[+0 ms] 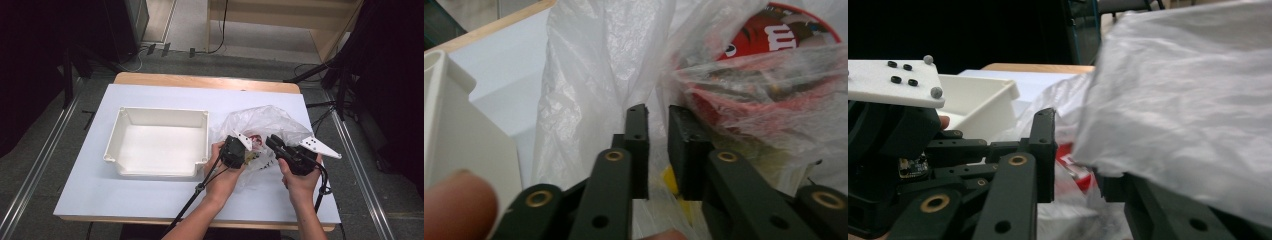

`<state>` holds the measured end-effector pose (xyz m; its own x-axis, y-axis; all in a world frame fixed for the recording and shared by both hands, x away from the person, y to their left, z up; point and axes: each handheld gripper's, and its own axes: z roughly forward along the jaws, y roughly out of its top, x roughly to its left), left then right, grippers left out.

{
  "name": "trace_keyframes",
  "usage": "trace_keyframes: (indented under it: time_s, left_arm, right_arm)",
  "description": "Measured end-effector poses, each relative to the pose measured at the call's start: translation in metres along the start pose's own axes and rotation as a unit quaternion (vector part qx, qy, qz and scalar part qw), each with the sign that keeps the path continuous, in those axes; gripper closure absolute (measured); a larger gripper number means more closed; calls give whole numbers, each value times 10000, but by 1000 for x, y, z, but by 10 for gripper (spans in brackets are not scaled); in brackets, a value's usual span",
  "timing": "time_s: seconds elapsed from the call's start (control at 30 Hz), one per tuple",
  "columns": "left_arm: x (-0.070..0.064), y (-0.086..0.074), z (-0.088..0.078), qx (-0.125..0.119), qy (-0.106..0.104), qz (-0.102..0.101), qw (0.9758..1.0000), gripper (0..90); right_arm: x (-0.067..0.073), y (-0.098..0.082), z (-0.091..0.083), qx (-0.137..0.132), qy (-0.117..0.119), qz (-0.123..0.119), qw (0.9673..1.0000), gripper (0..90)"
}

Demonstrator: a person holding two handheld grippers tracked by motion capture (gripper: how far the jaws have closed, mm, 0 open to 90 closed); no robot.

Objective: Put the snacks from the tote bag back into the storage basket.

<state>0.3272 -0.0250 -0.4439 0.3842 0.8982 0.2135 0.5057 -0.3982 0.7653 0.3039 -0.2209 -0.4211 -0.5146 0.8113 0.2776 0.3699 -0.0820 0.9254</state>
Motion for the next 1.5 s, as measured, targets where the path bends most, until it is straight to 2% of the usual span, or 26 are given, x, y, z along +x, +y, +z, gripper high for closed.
trace_keyframes:
  time_s: [0.17,0.3,0.37,0.43,0.5,0.57,0.63,0.7,0.77,0.83,0.9,0.97,1.0,1.03,1.07,1.1,1.13,1.23,1.3,1.33,1.4,1.47,1.5]
  left_arm:
    - [3,0,-21,-275,-221,-112,9993,635]
    - [6,3,-37,-452,-379,-150,9981,594]
    - [7,5,-45,-583,-392,-173,9974,580]
    - [9,8,-53,-711,-579,-295,9953,568]
    - [8,9,-57,-768,-776,-434,9931,541]
    - [5,10,-57,-744,-1058,-565,9900,487]
    - [1,8,-52,-588,-1220,-613,9889,403]
    - [-2,5,-43,-422,-1200,-644,9898,334]
    - [-4,2,-34,-255,-1194,-678,9902,313]
    - [-6,0,-27,-137,-1175,-660,9908,324]
    - [-4,-1,-25,-56,-1130,-593,9918,392]
    - [-2,-2,-23,2,-1167,-576,9915,527]
    - [0,-3,-22,-5,-1241,-572,9906,593]
    - [3,-3,-22,-21,-1360,-567,9891,708]
    - [7,-3,-23,-82,-1472,-621,9871,762]
    - [9,-3,-24,-89,-1491,-605,9869,853]
    - [10,-2,-24,-102,-1526,-639,9862,891]
    - [13,-2,-25,-100,-1584,-627,9853,900]
    - [14,-3,-25,-108,-1583,-672,9850,900]
    - [16,-3,-26,-148,-1620,-725,9840,900]
    - [16,-3,-28,-302,-1620,-824,9829,900]
    - [16,-2,-31,-406,-1620,-854,9822,849]
    - [15,-1,-32,-425,-1599,-861,9824,794]
  right_arm:
    - [8,10,-6,-106,112,-147,9998,685]
    - [6,17,-8,-115,-176,-267,9994,583]
    - [4,20,-9,-137,-270,-294,9991,549]
    - [2,23,-10,-149,-273,-329,9990,521]
    - [1,26,-7,-43,-236,-388,9990,483]
    - [-1,28,0,208,-190,-498,9984,441]
    - [-2,27,8,333,-299,-575,9973,413]
    - [-3,26,17,487,-554,-593,9955,298]
    - [-6,21,28,758,-681,-547,9933,285]
    - [-11,17,35,906,-756,-495,9918,285]
    - [-16,13,42,1039,-762,-412,9908,302]
    - [-20,11,45,1121,-670,-302,9910,365]
    - [-21,10,46,1161,-617,-283,9909,399]
    - [-22,8,46,1208,-583,-301,9905,458]
    - [-22,7,47,1261,-559,-310,9900,488]
    - [-23,4,47,1278,-527,-249,9901,514]
    - [-24,3,46,1261,-478,-158,9907,544]
    - [-28,3,46,1254,-306,104,9916,617]
    - [-28,3,46,1270,-275,114,9915,659]
    - [-27,3,46,1265,-252,95,9916,684]
    - [-25,4,46,1274,-191,45,9917,734]
    - [-22,4,46,1264,-231,-20,9917,790]
    - [-22,4,46,1251,-225,-35,9919,817]
